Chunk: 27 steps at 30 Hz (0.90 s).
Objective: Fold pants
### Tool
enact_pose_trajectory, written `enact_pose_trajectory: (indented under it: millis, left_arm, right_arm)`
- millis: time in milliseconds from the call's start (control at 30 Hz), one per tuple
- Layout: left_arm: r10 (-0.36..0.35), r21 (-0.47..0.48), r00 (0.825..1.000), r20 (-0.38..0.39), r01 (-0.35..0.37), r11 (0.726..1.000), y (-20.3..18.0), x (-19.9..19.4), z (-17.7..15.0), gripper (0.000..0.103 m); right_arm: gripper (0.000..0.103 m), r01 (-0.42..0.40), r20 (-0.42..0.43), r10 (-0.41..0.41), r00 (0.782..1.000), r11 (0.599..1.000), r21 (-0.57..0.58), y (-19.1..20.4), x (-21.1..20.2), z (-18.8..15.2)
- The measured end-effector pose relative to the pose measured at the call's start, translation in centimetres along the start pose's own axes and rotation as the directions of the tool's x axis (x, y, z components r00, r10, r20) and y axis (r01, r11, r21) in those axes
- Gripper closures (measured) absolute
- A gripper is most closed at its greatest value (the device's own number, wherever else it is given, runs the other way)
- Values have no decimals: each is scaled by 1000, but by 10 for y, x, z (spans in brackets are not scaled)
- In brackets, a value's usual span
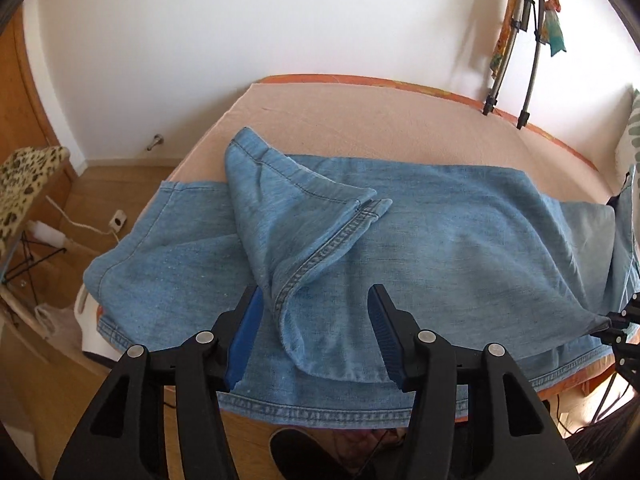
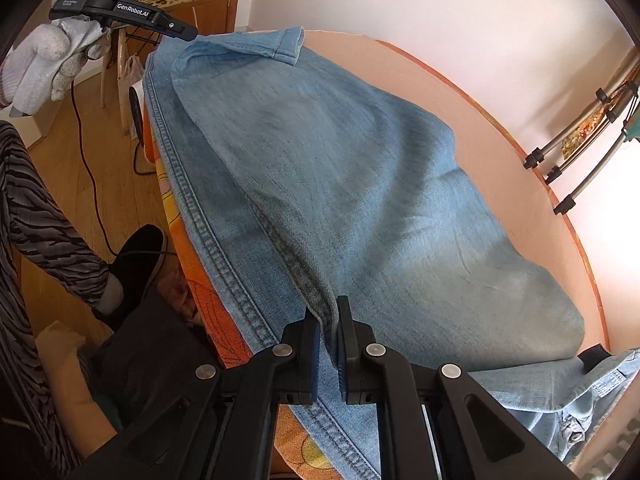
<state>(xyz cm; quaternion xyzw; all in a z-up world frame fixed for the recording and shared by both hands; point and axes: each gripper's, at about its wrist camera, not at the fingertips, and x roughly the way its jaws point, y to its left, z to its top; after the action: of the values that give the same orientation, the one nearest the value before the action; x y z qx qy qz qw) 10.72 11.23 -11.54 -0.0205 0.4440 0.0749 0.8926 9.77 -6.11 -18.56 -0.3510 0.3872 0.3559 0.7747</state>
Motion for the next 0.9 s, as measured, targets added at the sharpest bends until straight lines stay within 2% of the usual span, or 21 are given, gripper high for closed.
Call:
enact_pose_trajectory:
  millis: [67,167,233,267,300,367,467,567,767,900]
  left_arm:
    - [59,91,998,-20,-57,994,-18,18,7,49]
    - [179,190,983,-29,-171,967,-32,45,15,49]
    - [231,187,972,-34,-221,957,-25,57,21,49]
    - [219,167,975,-37,-210,963,-19,59,24,54]
    - [190,147,981,-37,-183,972,-12,60,27,74]
    - [156,97,987,-46,-151,984,2,62,34,97]
    - [93,-32,995,-22,-94,995,27,55,49,98]
    - [49,-158,998,34,-43,986,56,38,66,98]
    - [84,-254,986,146,-44,966,98,3,89,101]
    - [88,-308,968,236,-12,951,126,-30,81,102]
  right_arm:
    - [99,-1,10,1,1000,1000,21,-3,-1,-2]
    - [99,2,25,-3,1000,999,47,-4,-2,-2]
    - [99,7,34,-9,999,999,50,-5,-4,-1]
    - [99,6,37,-8,999,999,53,-6,-5,-1]
    - [99,6,40,-8,999,998,54,-6,-6,0]
    - [99,12,46,-14,999,999,53,-8,-8,1]
    - [99,25,50,-27,998,998,55,-14,-8,6]
    - [99,48,55,-52,997,997,66,-23,-8,13]
    - [99,104,81,-113,990,988,115,-48,-20,35]
    - [99,148,146,-168,975,979,139,-49,-50,49]
